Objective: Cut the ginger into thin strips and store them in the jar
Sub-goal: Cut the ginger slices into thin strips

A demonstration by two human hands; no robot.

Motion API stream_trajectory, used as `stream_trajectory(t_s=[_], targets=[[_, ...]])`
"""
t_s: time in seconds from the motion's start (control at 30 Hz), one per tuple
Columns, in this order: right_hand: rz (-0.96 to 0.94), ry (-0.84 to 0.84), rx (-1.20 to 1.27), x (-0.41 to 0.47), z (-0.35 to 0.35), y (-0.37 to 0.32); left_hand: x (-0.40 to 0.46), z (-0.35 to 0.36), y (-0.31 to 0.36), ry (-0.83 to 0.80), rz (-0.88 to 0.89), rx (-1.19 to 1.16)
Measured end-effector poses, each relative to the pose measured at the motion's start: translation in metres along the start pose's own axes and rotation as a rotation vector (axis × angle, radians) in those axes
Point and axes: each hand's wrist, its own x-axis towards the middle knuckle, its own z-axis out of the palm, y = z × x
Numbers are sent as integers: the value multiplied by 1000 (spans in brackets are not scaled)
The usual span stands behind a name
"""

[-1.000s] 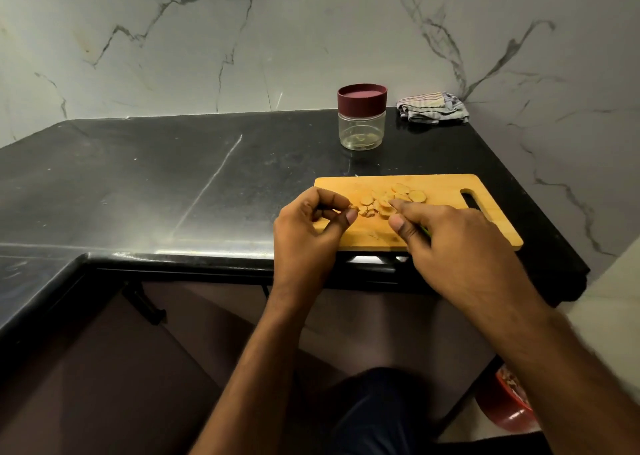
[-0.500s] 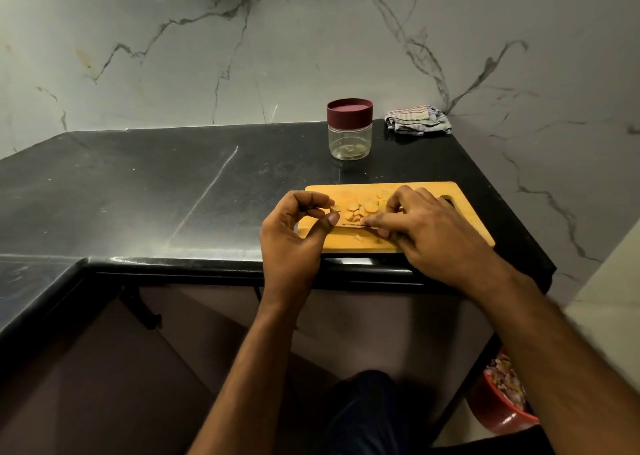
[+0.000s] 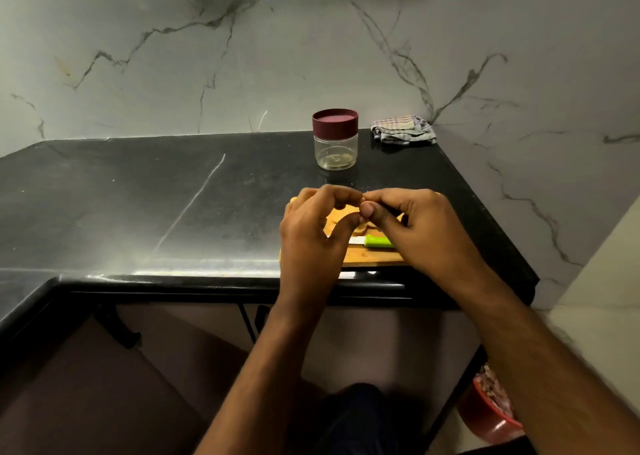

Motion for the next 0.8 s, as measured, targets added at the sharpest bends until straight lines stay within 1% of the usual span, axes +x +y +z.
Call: stream_trajectory(t_s=[0.1, 0.17, 0.27, 0.37, 0.53, 0.67, 0.8], targets=[[74, 23, -57, 7, -12, 12, 8, 11, 0, -82, 16, 55], [127, 68, -111, 12, -17, 26, 11, 18, -2, -119, 10, 91], [186, 137, -219, 18, -19, 49, 14, 26, -6, -138, -4, 119], [235, 154, -291, 28, -18, 67, 17, 30, -10, -148, -22, 159], [256, 142, -332, 40, -15, 79, 23, 28, -24, -183, -232, 87], [240, 150, -390, 42, -10, 84, 33, 32, -31, -223, -279, 111], [288, 140, -391, 42, -10, 88, 37, 37, -38, -250, -310, 122]])
